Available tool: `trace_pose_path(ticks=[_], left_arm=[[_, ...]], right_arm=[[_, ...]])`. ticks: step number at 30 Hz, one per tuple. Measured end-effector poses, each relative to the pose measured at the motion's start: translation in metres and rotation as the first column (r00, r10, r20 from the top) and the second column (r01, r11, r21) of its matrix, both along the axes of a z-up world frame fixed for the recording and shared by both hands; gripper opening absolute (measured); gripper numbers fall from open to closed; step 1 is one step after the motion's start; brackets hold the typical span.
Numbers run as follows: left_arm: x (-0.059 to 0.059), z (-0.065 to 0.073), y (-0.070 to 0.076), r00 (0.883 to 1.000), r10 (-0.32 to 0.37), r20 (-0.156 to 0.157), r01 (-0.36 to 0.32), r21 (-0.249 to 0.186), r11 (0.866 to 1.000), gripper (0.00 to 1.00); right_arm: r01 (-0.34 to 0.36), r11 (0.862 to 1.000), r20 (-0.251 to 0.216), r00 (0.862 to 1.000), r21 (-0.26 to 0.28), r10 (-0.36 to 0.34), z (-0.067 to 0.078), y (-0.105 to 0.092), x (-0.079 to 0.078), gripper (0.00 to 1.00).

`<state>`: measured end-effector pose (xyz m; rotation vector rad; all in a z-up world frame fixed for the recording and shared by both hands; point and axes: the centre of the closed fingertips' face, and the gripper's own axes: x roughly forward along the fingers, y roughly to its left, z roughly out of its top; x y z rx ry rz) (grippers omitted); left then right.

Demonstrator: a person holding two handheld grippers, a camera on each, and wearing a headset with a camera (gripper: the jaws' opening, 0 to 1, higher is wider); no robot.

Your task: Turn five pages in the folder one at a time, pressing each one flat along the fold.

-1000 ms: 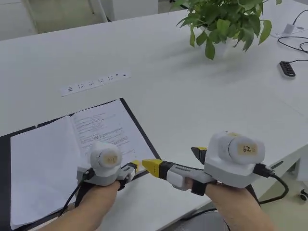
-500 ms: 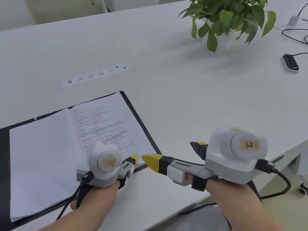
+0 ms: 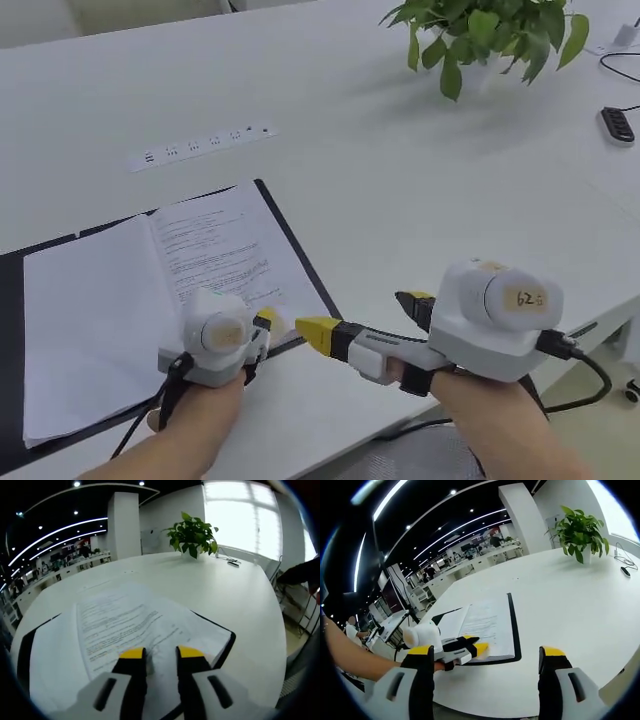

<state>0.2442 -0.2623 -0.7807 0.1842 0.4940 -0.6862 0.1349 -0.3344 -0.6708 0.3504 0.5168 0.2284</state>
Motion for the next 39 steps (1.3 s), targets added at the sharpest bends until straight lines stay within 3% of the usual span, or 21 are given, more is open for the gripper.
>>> trace_pose_path(ticks=[2,5,7,10,13,18,23,29,33,39], left_arm=[[0.001,0.0,0.001,1.0,0.006,-0.003,-0.006,-0.005,1.0,0.2],[0.007,0.0,0.009,0.998,0.053,-0.013,-0.054,-0.008,0.999,0.06],[0.004,0.0,0.007,1.0,0.002,0.009,-0.003,0.021,1.0,0.06],[0.004,0.0,0.007,1.0,0.012,-0.004,-0.012,0.009,1.0,0.05],[0.004,0.0,0.008,1.0,0.027,-0.012,-0.027,-0.001,1.0,0.04],[0.006,0.0,0.01,0.999,0.032,-0.028,-0.033,-0.022,0.999,0.01],[0.007,0.0,0.01,0.998,0.041,-0.045,-0.043,-0.046,0.998,0.0],[0.007,0.0,0.01,0.998,0.046,-0.049,-0.049,-0.057,0.997,0.01],[0.007,0.0,0.01,0.998,0.046,-0.051,-0.049,-0.061,0.997,0.01],[0.008,-0.001,0.01,0.997,0.048,-0.054,-0.052,-0.069,0.996,0.01]], right_arm=[[-0.014,1.0,-0.006,1.0,0.01,0.014,0.0,0.004,0.002,0.86],[-0.048,0.999,-0.009,0.999,0.022,0.048,0.0,0.011,0.009,0.85],[-0.079,0.996,-0.017,0.997,0.036,0.079,-0.001,0.016,0.014,0.83],[-0.127,0.992,-0.015,0.992,0.028,0.127,-0.002,0.022,0.026,0.79],[-0.162,0.987,-0.031,0.986,0.009,0.163,-0.01,0.024,0.038,0.75],[-0.203,0.979,-0.078,0.976,0.037,0.205,-0.033,0.026,0.056,0.67],[-0.218,0.974,-0.096,0.97,0.058,0.223,-0.051,0.029,0.071,0.59],[-0.226,0.971,-0.083,0.969,0.083,0.232,-0.061,0.036,0.09,0.53],[-0.216,0.972,-0.124,0.966,0.094,0.227,-0.078,0.036,0.095,0.51],[-0.191,0.974,-0.15,0.967,0.122,0.208,-0.091,0.029,0.097,0.5]])
